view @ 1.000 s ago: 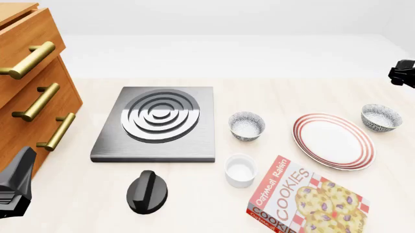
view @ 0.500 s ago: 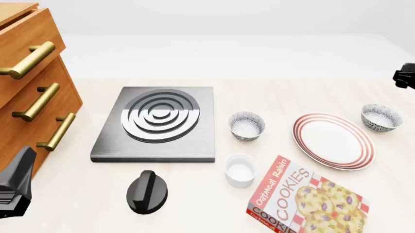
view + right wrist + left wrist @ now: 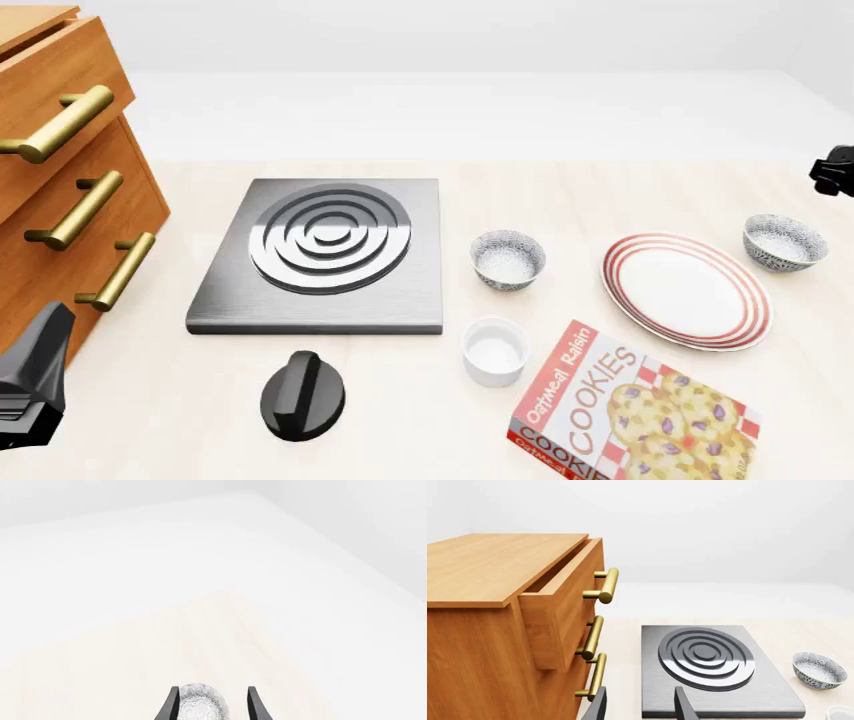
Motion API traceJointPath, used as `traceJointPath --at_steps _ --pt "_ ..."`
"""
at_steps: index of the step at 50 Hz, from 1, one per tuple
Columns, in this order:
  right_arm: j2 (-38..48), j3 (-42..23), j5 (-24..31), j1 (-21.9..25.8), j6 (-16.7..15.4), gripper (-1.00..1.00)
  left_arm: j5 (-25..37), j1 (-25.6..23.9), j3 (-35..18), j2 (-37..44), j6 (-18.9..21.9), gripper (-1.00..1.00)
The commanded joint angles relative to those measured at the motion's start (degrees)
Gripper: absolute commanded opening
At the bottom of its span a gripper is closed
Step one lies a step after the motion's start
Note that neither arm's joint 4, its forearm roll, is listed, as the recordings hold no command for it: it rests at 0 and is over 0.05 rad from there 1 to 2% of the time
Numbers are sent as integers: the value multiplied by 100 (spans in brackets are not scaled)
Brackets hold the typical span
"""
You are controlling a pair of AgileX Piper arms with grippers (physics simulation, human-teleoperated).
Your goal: Pick the akita bowl next to the plate and place it on the plate.
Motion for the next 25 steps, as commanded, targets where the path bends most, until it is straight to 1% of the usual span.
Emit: traceJointPath --at_steps 1,25 --pt "179 -30 -48 -55 11 100 0 0 0 0 0 100" --pt "568 -94 -124 -103 85 100 0 0 0 0 0 100"
